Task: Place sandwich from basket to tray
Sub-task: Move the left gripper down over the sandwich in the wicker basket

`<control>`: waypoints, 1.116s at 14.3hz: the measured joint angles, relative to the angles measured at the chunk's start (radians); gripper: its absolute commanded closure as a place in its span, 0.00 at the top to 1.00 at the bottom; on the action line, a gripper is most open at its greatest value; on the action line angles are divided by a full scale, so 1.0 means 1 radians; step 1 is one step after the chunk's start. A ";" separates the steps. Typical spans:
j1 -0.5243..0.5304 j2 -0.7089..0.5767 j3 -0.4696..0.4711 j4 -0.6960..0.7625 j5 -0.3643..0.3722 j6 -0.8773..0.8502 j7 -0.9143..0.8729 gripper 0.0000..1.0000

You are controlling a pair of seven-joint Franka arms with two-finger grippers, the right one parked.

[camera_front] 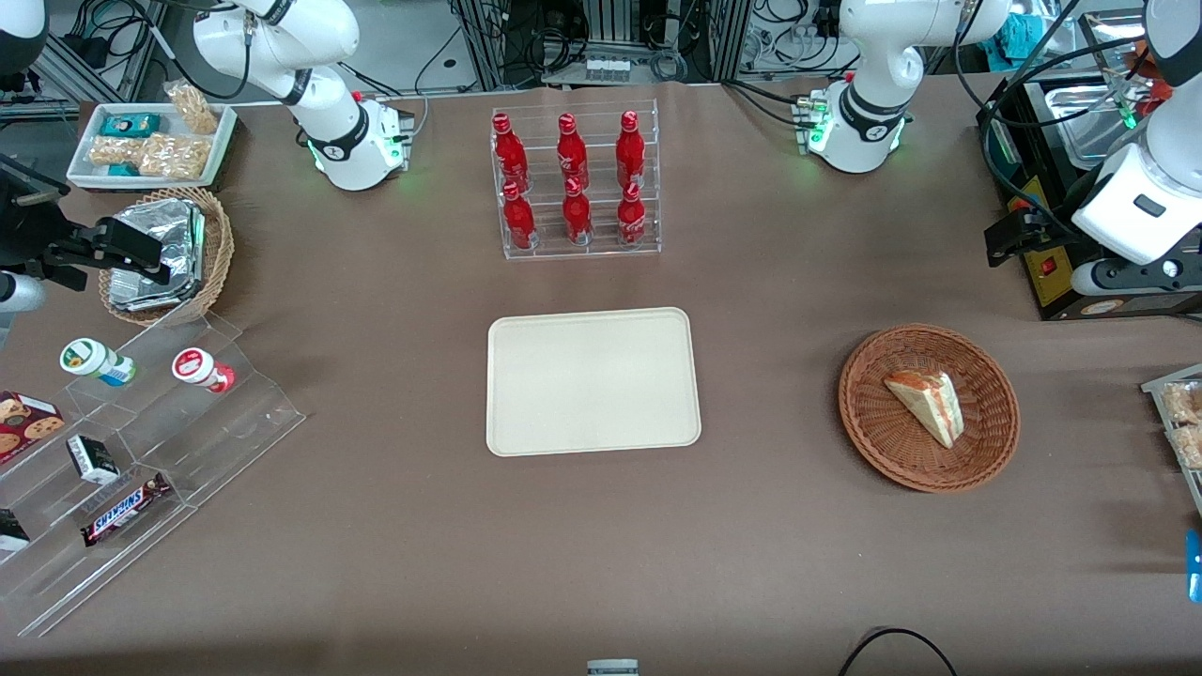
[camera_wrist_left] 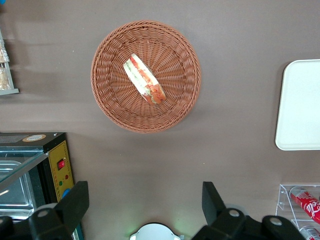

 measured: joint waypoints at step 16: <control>0.042 0.105 0.073 -0.628 0.008 0.816 -0.067 1.00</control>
